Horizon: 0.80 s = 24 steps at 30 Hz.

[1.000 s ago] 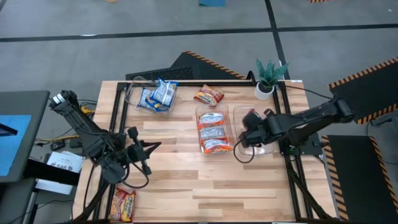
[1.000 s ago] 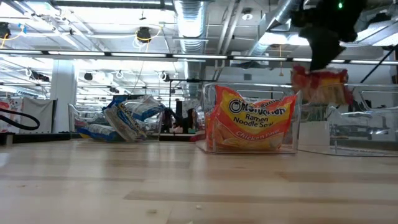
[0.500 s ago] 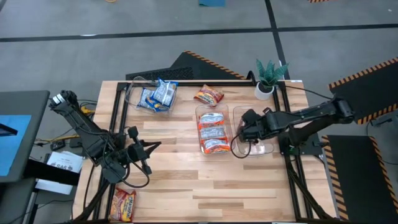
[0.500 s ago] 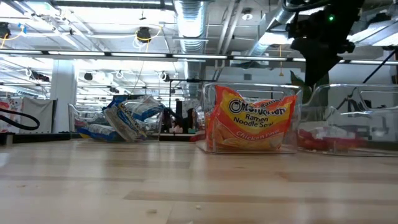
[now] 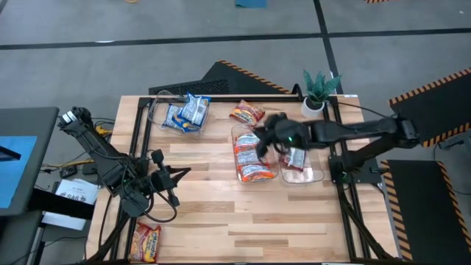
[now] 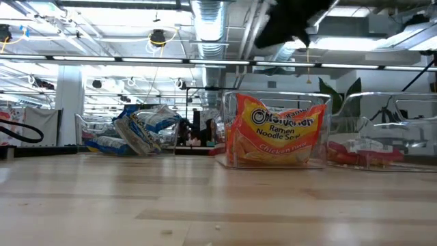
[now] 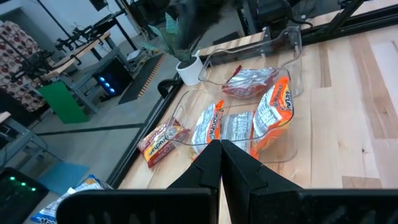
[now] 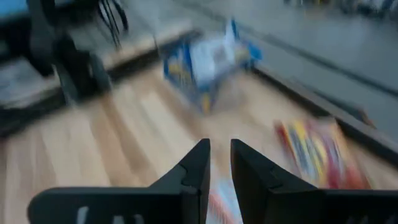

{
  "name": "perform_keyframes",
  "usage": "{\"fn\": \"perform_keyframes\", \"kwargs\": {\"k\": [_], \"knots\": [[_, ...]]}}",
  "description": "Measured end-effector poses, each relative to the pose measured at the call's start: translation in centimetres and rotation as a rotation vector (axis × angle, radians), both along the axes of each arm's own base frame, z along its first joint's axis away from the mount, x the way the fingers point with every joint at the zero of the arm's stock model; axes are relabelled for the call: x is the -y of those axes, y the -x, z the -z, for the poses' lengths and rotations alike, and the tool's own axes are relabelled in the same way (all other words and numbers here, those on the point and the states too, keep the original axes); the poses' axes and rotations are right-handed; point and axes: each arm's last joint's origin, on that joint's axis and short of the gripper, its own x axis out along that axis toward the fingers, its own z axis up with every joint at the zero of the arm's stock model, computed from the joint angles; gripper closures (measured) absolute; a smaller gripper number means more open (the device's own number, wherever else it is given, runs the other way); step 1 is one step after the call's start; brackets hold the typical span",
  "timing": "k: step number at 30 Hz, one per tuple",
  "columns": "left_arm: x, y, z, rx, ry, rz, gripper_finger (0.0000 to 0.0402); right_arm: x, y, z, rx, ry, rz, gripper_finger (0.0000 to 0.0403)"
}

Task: Sort Maruchan noodles
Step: Put the top red noodle pack into the bottom right transparent bin

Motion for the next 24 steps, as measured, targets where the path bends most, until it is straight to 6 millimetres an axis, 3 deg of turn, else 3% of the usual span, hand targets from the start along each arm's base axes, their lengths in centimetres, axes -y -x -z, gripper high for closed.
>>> {"fn": "perform_keyframes", "kwargs": {"k": [6,13,18,24], "knots": [[0.0,0.0,0.0,-0.002,-0.002,0.0,0.0401,5.7,-2.2,0.0,0.111,0.009,0.021,0.0302],[0.0,0.0,0.0,-0.003,-0.005,-0.002,0.0401,12.5,-6.0,0.8,-0.047,-0.006,0.13,0.0215],[0.0,-0.1,0.1,-0.015,0.005,0.019,0.0401,17.7,-7.2,3.1,-0.192,-0.148,0.333,0.0155],[0.1,-0.1,0.1,-0.024,0.024,0.041,0.0401,21.8,-6.8,7.5,-0.351,-0.305,0.457,0.0143]]}}
